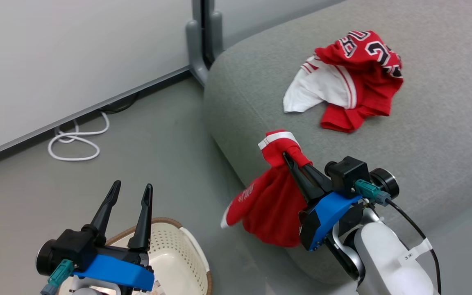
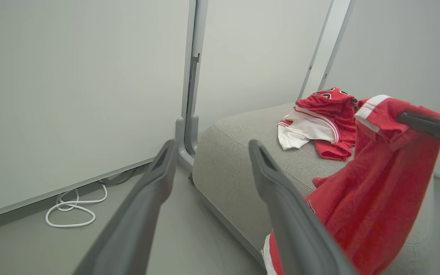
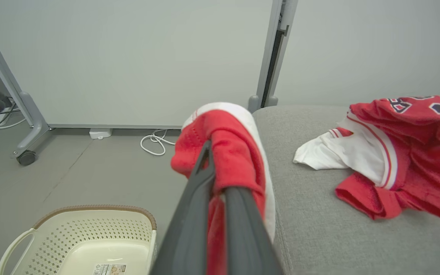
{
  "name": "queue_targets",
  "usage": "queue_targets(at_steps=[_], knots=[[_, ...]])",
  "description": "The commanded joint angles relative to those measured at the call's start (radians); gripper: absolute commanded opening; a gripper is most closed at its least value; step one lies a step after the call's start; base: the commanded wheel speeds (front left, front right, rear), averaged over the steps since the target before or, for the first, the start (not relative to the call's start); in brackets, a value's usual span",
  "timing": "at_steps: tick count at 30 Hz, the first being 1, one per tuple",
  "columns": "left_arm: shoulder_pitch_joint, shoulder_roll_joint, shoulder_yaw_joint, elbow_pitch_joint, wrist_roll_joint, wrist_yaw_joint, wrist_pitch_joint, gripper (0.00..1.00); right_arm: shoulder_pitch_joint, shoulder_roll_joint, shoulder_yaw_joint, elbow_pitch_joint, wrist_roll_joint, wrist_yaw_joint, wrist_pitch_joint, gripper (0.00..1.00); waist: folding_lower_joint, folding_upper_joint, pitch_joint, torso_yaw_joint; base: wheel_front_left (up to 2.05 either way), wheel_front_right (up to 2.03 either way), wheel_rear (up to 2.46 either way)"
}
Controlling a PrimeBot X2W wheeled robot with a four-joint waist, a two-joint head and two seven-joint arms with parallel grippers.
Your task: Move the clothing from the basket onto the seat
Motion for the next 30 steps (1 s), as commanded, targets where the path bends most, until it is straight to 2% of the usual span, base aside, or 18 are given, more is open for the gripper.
queue_targets(at_steps=[1, 10, 19, 25, 30], knots=[[-0.008, 0.0, 0.006, 0.002, 0.007, -0.004, -0.003, 1.0, 0.013, -0.001, -0.003, -0.007, -0.008, 0.0, 0.002, 0.0, 0.0001, 0.0, 0.007, -0.028, 0.0, 0.0, 0.0], [-0.006, -0.008, 0.019, 0.01, 0.028, -0.021, -0.003, 1.0, 0.031, -0.001, -0.02, -0.03, -0.014, 0.0, 0.0, 0.0, 0.0001, 0.0, 0.024, -0.06, 0.0, 0.0, 0.0], [-0.037, -0.006, -0.001, 0.014, 0.044, -0.033, -0.003, 1.0, -0.042, -0.003, -0.064, -0.06, -0.036, 0.0, 0.016, 0.0, 0.0001, 0.0, 0.067, -0.026, 0.0, 0.0, 0.0], [-0.078, 0.012, -0.007, -0.009, 0.056, -0.033, -0.003, 1.0, -0.197, -0.109, -0.112, -0.162, -0.069, 0.0, 0.08, 0.0, 0.0001, 0.0, 0.147, 0.01, 0.0, 0.0, 0.0], [-0.119, 0.049, -0.003, -0.052, 0.076, -0.032, 0.01, 1.0, -0.351, -0.232, -0.183, -0.268, -0.005, 0.0, 0.175, 0.0, 0.0001, 0.0, 0.258, 0.025, 0.0, 0.0, 0.0]])
